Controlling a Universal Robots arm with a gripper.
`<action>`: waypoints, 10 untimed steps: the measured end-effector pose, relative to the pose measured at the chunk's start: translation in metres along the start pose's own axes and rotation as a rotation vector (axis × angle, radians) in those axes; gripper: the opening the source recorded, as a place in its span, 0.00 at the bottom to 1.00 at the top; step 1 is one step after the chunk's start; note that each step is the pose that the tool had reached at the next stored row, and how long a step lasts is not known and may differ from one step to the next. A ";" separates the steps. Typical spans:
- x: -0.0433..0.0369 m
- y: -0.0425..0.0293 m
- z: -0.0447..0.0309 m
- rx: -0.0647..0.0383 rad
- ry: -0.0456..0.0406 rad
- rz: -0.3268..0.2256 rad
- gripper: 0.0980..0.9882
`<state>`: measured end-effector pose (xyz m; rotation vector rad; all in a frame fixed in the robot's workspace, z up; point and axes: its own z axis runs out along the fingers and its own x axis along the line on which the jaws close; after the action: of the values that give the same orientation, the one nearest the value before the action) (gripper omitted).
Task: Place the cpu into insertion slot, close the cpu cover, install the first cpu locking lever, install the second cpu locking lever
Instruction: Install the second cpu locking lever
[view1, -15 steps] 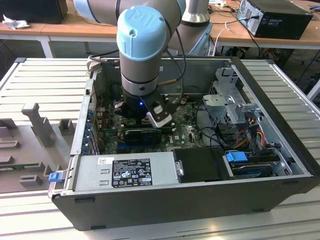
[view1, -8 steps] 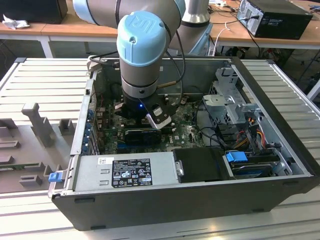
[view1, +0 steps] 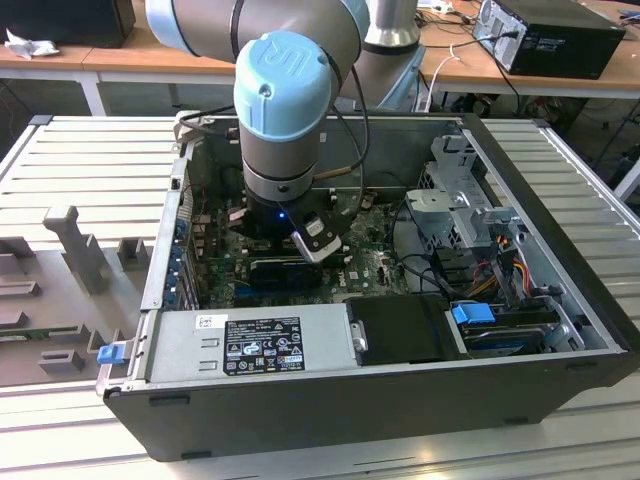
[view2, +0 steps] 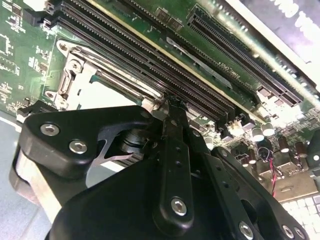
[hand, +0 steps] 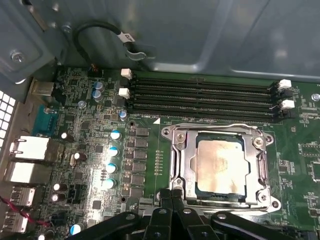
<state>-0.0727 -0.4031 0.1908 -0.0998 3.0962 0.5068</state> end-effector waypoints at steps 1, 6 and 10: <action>0.0002 -0.0002 0.0006 -0.002 -0.0003 0.000 0.01; 0.0005 0.0019 -0.0069 -0.010 -0.0010 0.000 0.01; 0.0002 0.0101 -0.0316 -0.011 -0.0009 0.000 0.01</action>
<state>-0.0733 -0.4037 0.2240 -0.0998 3.0929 0.5234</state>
